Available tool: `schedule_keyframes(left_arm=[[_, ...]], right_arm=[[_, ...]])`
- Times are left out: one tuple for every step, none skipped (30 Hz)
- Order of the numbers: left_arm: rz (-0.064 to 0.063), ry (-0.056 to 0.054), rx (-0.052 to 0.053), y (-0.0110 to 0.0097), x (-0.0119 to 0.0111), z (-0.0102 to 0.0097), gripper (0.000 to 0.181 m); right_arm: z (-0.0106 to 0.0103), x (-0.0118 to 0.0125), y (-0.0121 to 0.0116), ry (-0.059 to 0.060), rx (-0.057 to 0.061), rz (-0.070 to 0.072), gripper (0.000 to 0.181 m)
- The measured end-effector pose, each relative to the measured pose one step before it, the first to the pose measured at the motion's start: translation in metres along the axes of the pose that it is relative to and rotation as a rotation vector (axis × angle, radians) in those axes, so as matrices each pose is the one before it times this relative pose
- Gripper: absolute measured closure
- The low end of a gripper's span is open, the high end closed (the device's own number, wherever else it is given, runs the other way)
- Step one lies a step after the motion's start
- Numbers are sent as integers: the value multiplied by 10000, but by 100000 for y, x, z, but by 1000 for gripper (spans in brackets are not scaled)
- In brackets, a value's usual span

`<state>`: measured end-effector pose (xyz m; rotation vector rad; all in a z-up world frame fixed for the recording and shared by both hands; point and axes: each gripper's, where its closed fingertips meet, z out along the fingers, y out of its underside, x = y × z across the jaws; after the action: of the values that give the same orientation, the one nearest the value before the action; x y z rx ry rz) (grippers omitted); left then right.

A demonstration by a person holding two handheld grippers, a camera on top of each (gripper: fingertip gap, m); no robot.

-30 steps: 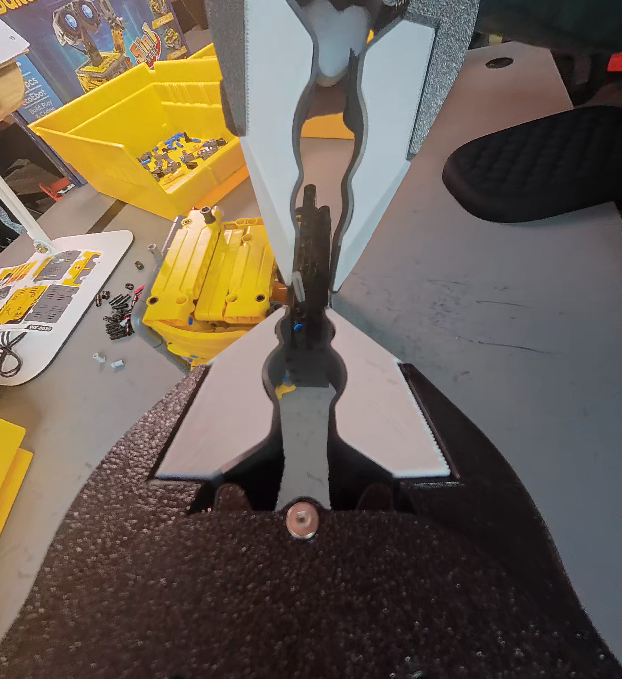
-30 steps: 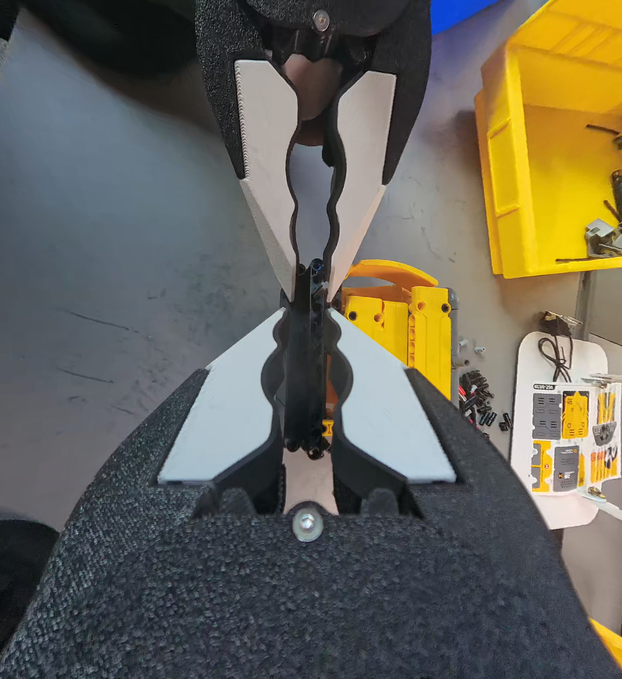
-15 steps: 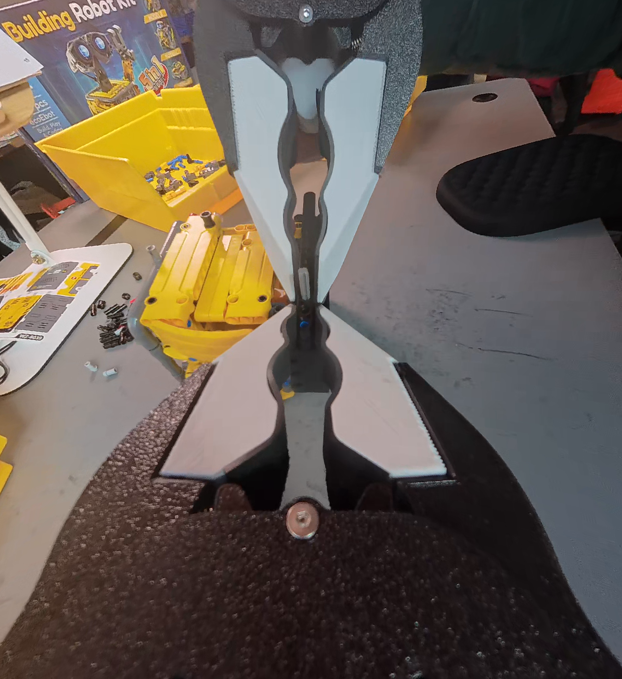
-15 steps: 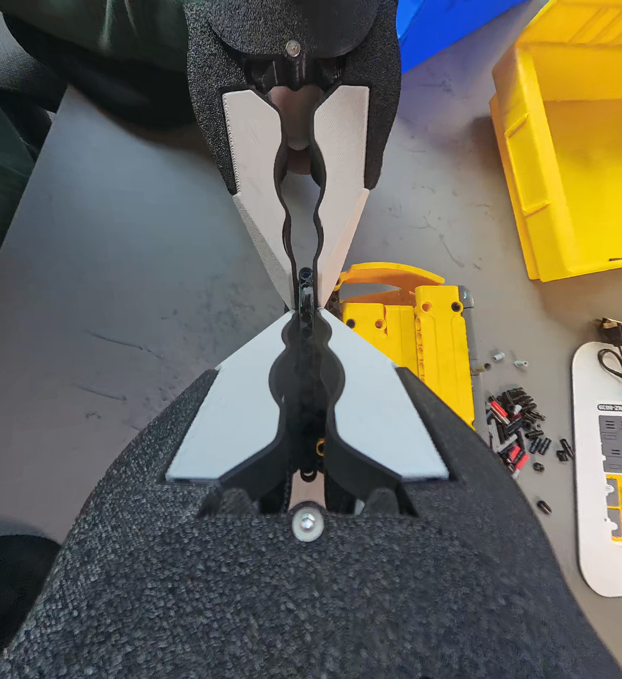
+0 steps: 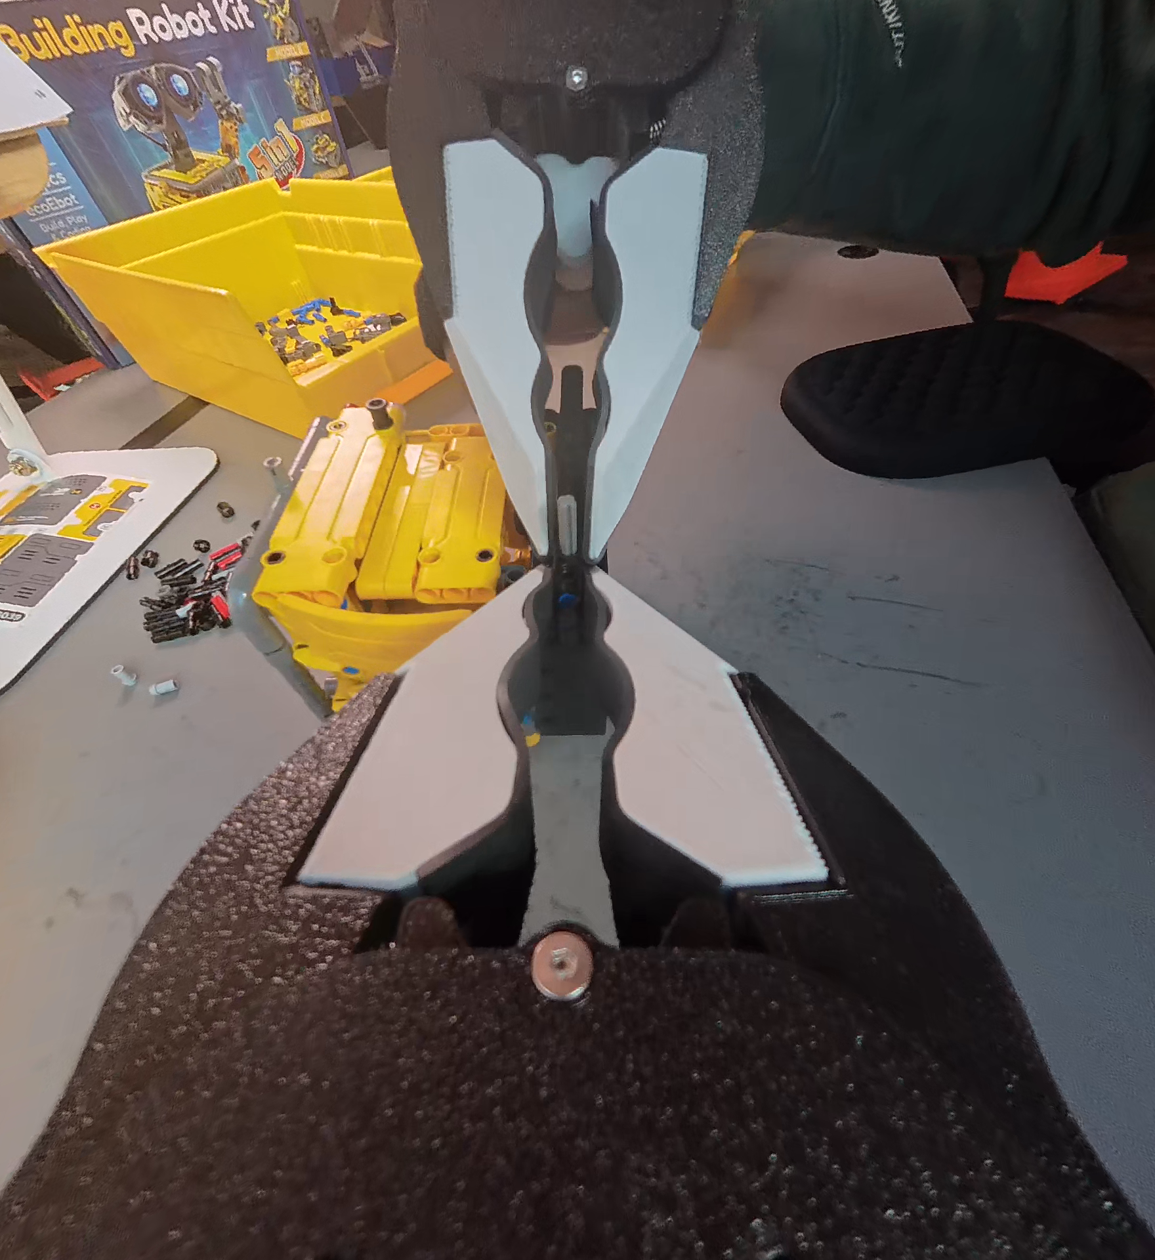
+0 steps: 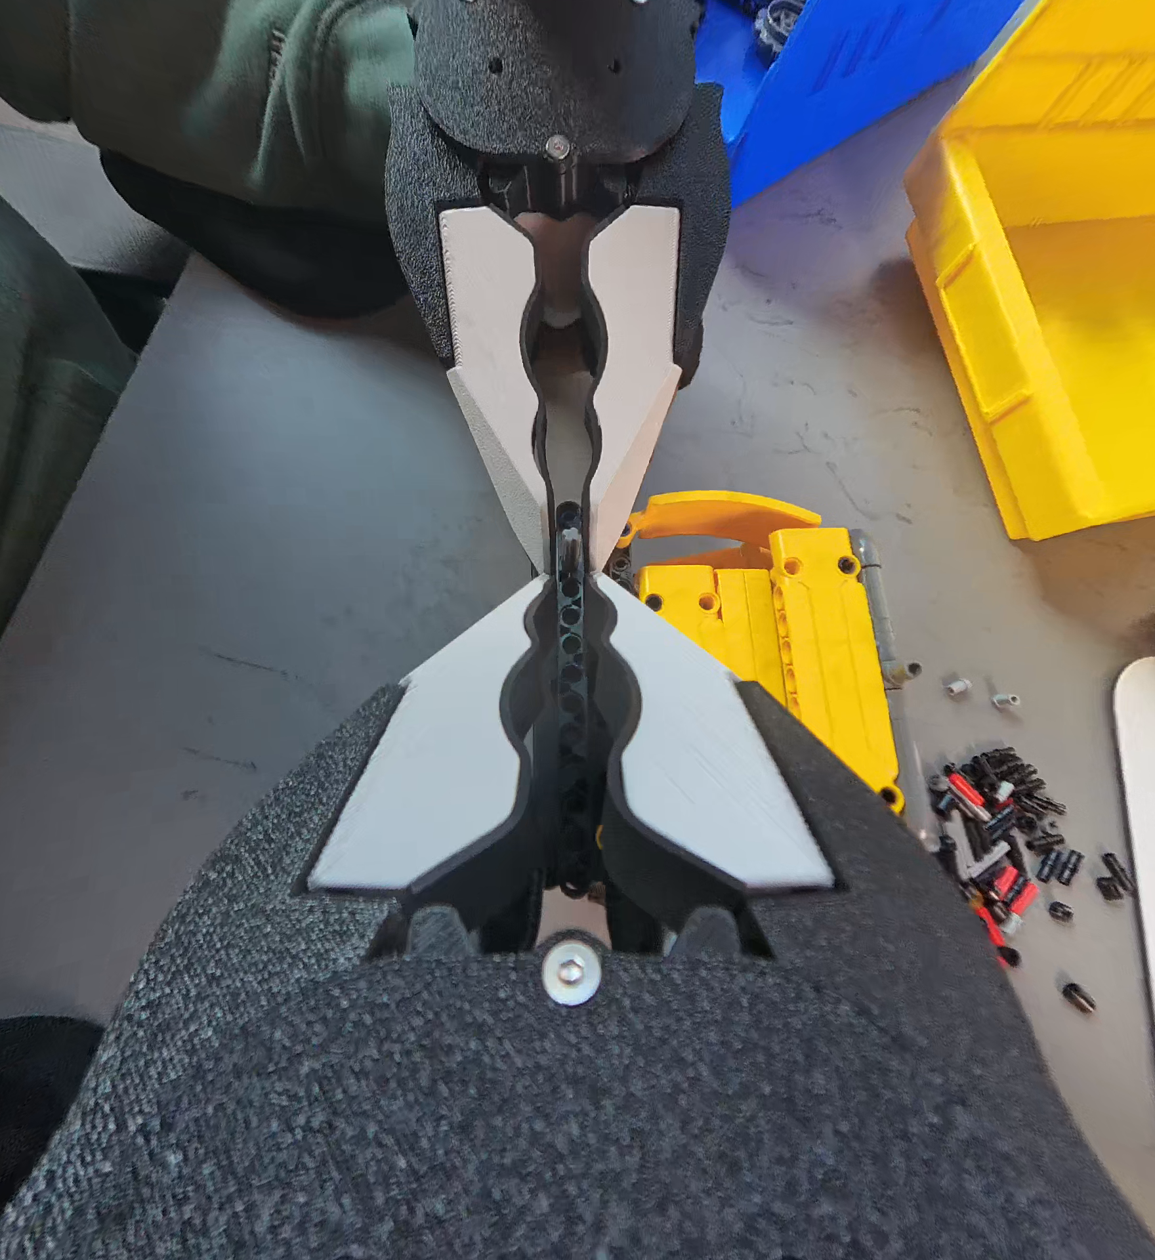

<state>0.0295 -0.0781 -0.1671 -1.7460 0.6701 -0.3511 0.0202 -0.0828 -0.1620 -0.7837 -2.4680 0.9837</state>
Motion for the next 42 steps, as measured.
schedule_keyframes(left_arm=[[-65,67,-69,5,110,-155,173],[23,106,-102,38,209,-138,169],[114,2,-105,58,76,-115,166],[166,-69,-129,61,-22,-95,164],[116,-11,-141,73,46,-79,164],[30,1,-90,64,48,-11,165],[29,-91,-22,33,-105,18,168],[16,-106,-16,27,-156,4,169],[-47,-79,-41,45,-150,-24,169],[-64,-101,-55,90,-217,-78,172],[-94,-61,-21,69,-198,-101,171],[-150,58,26,23,-14,-63,172],[-137,88,64,15,70,-12,172],[-22,29,77,16,15,-7,172],[95,6,47,24,25,-8,173],[143,32,27,41,80,-11,173],[110,30,65,8,20,-17,173],[12,59,111,-53,3,-5,173],[-51,110,116,-73,67,-8,172],[-81,120,111,-76,88,-15,173],[-82,62,103,-66,-7,-20,173],[-23,-3,63,-39,-51,-23,173],[0,-15,37,-12,-42,4,173],[-1,-5,23,3,-12,5,173],[12,-24,28,-23,-30,-6,173],[-14,5,77,-99,-15,-74,172],[-28,24,98,-131,3,-87,172],[17,-3,-18,47,10,13,172],[67,-12,-98,151,61,60,173],[45,21,-49,67,94,43,173],[-72,61,-19,13,83,-19,173],[-134,33,-18,-5,-38,-99,171],[-62,45,-55,15,3,-151,166],[54,47,-117,21,101,-119,163],[142,0,-134,61,100,-21,162],[166,-88,-101,57,5,64,162],[132,-152,-72,45,-109,60,165],[66,-134,-54,7,-138,23,165],[10,-121,-55,41,-176,-60,165],[-42,-109,-37,72,-224,-127,166],[-79,-60,-9,67,-167,-126,166],[-49,-29,-11,41,-81,-109,165]], right_arm=[[100,-133,8,52,-356,-317,174],[65,-227,98,-45,-362,-312,174],[7,82,-60,88,-212,-207,174],[-34,58,-65,-1,-194,-109,174],[-36,-41,-100,-115,-162,-26,174],[-5,-10,-156,-112,-135,-35,172],[77,-7,-202,-76,-87,-81,171],[166,-24,-160,-65,-99,-75,170],[242,110,-52,15,-137,-44,170],[156,206,-28,59,-111,20,172],[82,206,-67,41,-50,82,173],[54,-36,-32,-94,-18,123,173],[14,-59,-19,-56,7,79,174],[-4,27,-41,81,72,30,174],[-15,-18,-36,86,156,62,175],[-8,-64,-35,25,259,159,176],[-59,59,-64,73,343,272,176],[-93,19,-64,11,343,251,176],[-107,-46,-88,-64,327,193,177],[-66,-74,-91,-106,276,179,177],[-58,52,-106,0,228,95,177],[-25,66,-61,22,182,64,177],[-20,35,-15,-13,165,75,177],[-27,-3,0,-38,144,63,177],[-23,37,-69,16,195,54,177],[-55,5,-165,-17,274,112,177],[-87,-13,-178,-50,306,152,177],[51,-14,109,5,86,22,177],[80,-67,174,-18,14,0,176],[7,-92,110,-92,1,128,176],[5,-80,170,-43,-210,49,176],[8,179,107,303,-367,-341,175],[-5,152,93,369,-444,-555,175],[13,-70,46,125,-417,-434,174],[43,-54,12,10,-351,-295,174],[79,-5,-2,-45,-291,-157,174],[124,-2,44,-138,-300,-27,174],[219,80,77,-105,-303,-21,174],[160,128,-51,-51,-178,-66,174],[108,195,-74,-19,-160,-40,173],[126,82,-85,-51,-133,-13,173],[87,67,-98,-12,-75,-69,173]])
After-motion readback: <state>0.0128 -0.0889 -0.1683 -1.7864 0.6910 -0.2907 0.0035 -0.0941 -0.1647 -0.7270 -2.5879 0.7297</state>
